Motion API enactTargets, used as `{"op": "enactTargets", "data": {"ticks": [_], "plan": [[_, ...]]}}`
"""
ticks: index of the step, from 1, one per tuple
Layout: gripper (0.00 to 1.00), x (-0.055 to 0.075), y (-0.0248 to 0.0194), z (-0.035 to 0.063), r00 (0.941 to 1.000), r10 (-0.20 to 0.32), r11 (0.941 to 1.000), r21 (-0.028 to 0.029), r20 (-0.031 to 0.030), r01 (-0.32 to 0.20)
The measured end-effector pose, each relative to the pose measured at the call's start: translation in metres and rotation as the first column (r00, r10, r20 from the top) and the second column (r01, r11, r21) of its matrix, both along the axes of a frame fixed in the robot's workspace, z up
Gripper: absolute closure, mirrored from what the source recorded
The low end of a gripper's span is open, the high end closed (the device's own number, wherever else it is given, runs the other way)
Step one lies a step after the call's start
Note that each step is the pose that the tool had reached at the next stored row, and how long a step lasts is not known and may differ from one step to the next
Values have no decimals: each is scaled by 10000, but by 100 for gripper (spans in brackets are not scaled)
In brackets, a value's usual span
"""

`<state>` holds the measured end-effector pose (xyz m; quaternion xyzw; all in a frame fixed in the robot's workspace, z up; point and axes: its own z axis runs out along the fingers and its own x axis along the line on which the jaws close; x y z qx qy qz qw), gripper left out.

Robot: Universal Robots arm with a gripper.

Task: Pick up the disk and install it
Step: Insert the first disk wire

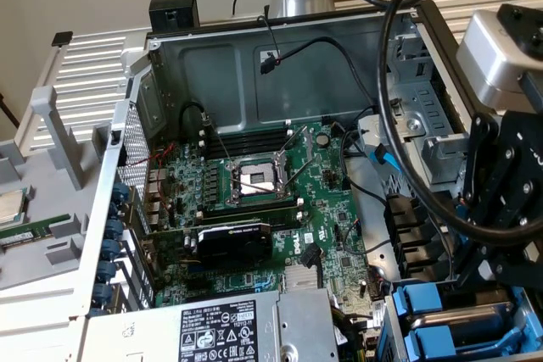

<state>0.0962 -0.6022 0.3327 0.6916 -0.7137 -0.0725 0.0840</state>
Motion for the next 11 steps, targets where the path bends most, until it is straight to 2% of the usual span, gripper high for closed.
{"op": "enactTargets", "data": {"ticks": [11], "plan": [[84,0,0,-1,10000,0,10000,-2,0,0]]}}
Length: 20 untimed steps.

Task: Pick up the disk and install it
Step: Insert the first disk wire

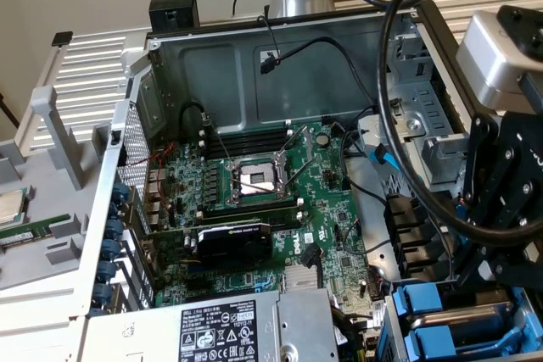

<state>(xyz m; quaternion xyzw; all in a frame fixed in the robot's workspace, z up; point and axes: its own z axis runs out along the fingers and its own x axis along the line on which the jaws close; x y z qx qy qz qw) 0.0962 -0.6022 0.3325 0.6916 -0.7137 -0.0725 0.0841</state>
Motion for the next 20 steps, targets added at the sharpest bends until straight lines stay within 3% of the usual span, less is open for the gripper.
{"op": "enactTargets", "data": {"ticks": [5,7,9,10,15,20], "plan": [[82,0,0,5,10000,2,10000,4,12,-2],[69,-1,0,17,10000,1,10000,2,11,-1],[69,-1,0,29,10000,0,10000,1,11,0],[63,-1,0,35,10000,0,10000,0,11,0],[63,-5,0,53,10000,0,10000,-2,25,0],[63,-15,1,102,10000,0,10000,-1,83,0]]}}
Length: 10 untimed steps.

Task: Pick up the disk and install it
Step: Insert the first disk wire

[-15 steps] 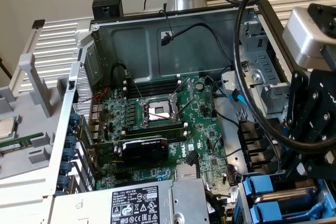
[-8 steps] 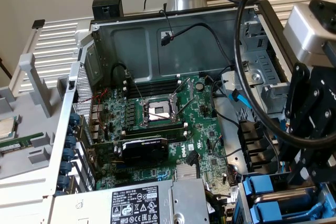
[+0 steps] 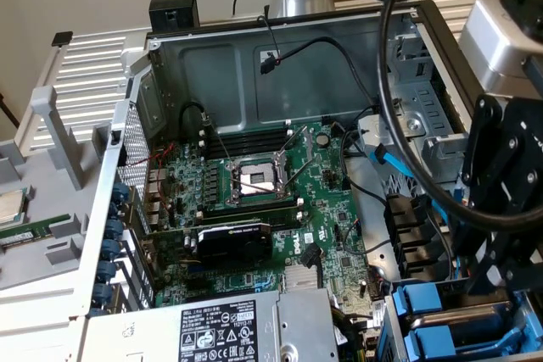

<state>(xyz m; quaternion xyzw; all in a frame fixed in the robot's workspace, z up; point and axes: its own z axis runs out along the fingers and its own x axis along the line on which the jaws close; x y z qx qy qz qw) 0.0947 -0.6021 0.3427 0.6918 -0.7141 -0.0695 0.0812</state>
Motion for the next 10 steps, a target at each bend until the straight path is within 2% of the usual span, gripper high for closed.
{"op": "enactTargets", "data": {"ticks": [10], "plan": [[63,-3,0,140,9999,1,10000,-3,107,0]]}}
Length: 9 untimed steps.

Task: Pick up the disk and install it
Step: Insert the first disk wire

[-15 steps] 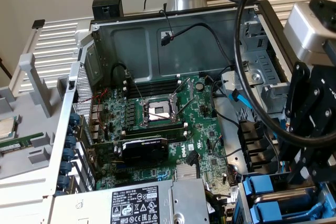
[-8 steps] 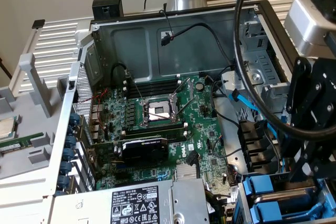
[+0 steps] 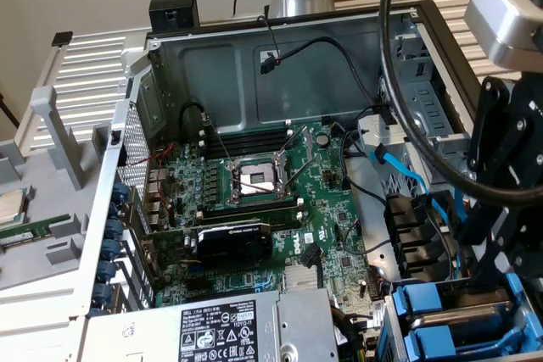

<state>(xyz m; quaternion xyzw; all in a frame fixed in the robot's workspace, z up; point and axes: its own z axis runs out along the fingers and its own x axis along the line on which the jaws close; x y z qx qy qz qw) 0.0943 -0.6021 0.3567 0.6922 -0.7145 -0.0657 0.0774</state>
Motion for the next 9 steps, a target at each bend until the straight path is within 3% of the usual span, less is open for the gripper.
{"op": "enactTargets", "data": {"ticks": [9], "plan": [[63,-14,0,210,9999,-1,10000,-1,126,1]]}}
